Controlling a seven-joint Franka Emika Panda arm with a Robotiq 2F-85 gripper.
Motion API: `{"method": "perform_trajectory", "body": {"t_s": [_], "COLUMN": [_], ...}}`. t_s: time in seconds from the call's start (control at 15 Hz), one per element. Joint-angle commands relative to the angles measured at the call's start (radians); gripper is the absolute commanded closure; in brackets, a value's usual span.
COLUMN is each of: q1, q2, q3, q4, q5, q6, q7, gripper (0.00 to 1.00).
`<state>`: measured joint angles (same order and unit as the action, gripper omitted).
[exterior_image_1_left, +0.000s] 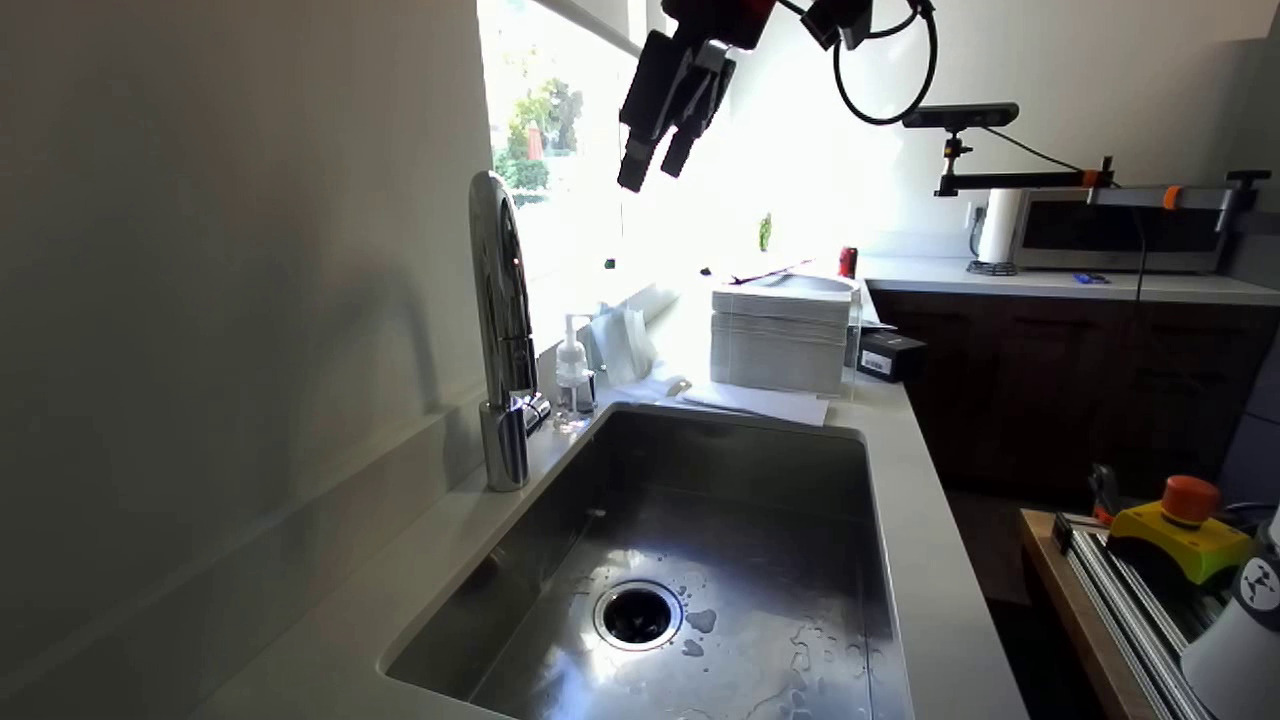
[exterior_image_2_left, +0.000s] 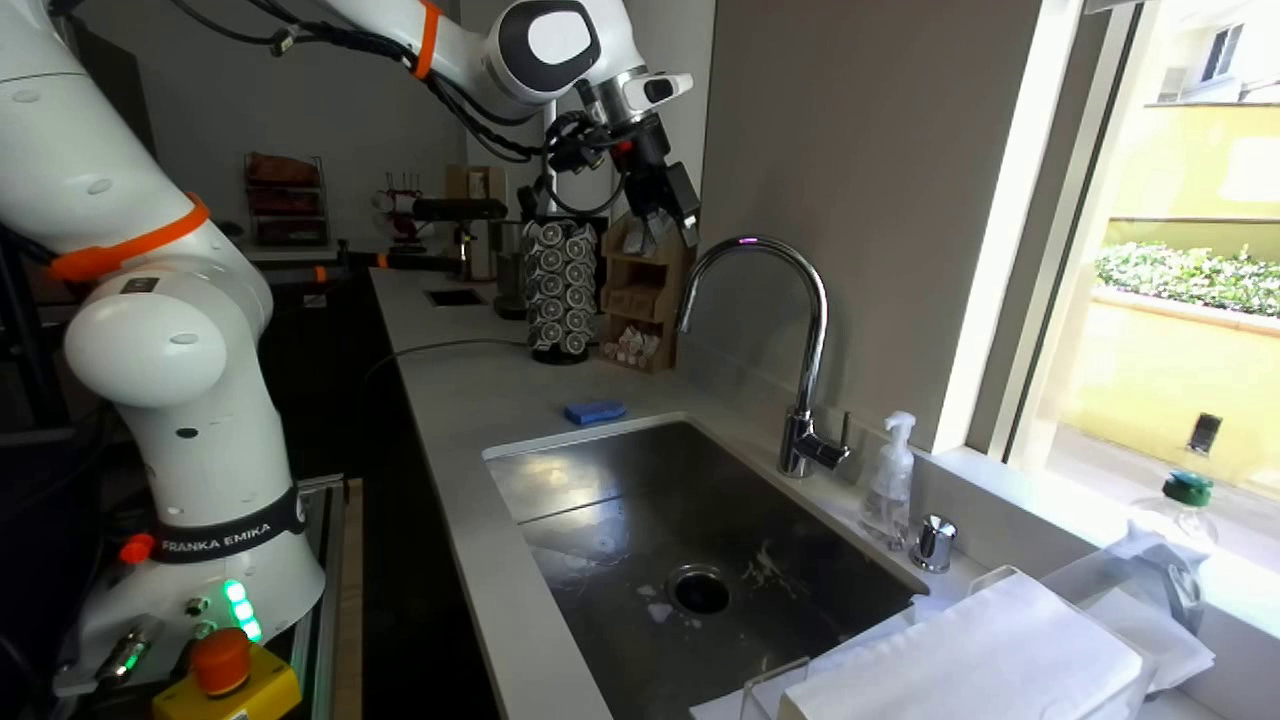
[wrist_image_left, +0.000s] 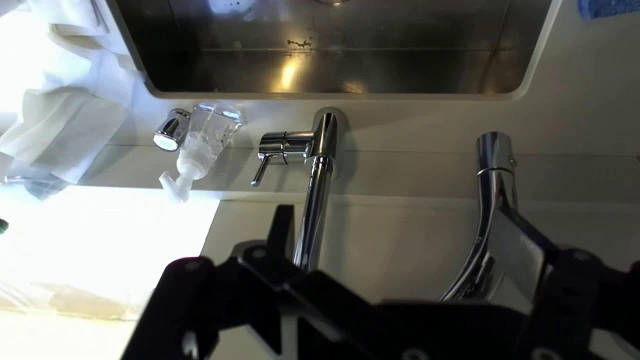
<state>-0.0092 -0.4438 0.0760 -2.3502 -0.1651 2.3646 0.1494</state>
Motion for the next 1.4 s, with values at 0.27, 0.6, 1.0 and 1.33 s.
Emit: {"method": "perform_trajectory", "body": {"t_s": [0.27,0.6,1.0,1.33], "q1": [-0.057,-0.234,-0.382,-0.408], "q2": [0.028,0.091,0.287,0.344], "q3": [0.004,-0.053,-0.108,-0.117], "q4": [0.009,-0.023,-0.002,-0.002], "q5": [-0.052,-0.213,-0.356,-0.351], "q6": [-0.001,0.191,0.411,0.443], "q7": [0.043,0.144,0.283,0.285], "gripper": [0.00,0.00,0.00,0.00]}}
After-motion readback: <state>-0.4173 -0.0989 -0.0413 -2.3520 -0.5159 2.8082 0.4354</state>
